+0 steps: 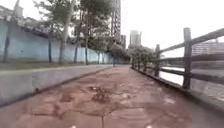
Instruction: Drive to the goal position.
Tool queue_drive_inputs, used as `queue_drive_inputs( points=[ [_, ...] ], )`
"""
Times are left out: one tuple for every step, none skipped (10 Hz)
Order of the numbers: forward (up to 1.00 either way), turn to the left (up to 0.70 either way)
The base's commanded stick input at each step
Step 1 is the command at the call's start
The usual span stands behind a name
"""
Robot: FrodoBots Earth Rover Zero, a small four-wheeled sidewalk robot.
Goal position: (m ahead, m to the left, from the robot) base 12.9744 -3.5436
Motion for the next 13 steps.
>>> queue_drive_inputs(
  points=[
    [1.00,0.07],
    [1.00,0.07],
    [1.00,0.07],
    [1.00,0.07],
    [1.00,0.07],
    [1.00,0.07],
    [1.00,0.07],
    [1.00,0.07],
    [1.00,0.07],
    [1.00,0.07],
    [1.00,0.07],
    [1.00,0.07],
    [1.00,0.07]
  ],
)
